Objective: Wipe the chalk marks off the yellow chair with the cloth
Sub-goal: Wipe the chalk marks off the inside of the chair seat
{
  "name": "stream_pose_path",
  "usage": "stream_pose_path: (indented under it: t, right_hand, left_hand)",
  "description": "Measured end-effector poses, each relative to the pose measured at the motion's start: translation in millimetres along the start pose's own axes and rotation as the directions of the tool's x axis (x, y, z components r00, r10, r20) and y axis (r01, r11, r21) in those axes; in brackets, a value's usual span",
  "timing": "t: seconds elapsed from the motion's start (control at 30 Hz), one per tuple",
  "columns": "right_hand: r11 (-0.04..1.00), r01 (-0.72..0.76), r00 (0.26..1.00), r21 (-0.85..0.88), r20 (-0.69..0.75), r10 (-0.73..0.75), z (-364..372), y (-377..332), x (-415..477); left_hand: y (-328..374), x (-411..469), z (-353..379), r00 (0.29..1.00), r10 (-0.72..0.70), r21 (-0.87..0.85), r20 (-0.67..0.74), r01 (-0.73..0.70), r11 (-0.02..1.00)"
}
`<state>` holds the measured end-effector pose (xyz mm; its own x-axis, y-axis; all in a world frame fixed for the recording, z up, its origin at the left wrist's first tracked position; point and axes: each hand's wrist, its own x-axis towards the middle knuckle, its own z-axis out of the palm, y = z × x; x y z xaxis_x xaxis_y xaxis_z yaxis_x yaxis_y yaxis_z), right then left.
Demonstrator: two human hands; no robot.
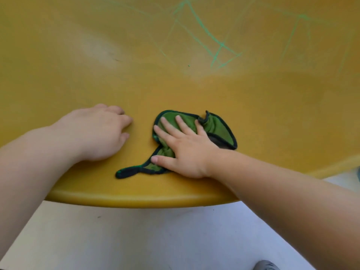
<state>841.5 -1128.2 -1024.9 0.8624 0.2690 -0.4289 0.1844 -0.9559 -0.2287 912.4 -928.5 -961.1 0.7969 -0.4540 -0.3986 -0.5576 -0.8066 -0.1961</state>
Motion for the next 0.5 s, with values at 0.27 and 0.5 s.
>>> stream_pose_path:
  t: [0.27, 0.5]
  right_hand:
    - [0.783, -0.617, 0.787, -0.087, -0.103, 0.609, -46.0, 173.0, -33.8]
    - [0.922, -0.380, 0.924, -0.076, -0.004, 0.381, -24.0, 89.2, -6.9]
  left_hand:
    - [8.8, -2.7, -1.3, 1.000, 0.014, -0.038, 0.005, -0.014, 0.999]
    - [35.2, 19.8, -10.9, 0.997, 0.069, 0.002, -0.027, -0.069, 0.998]
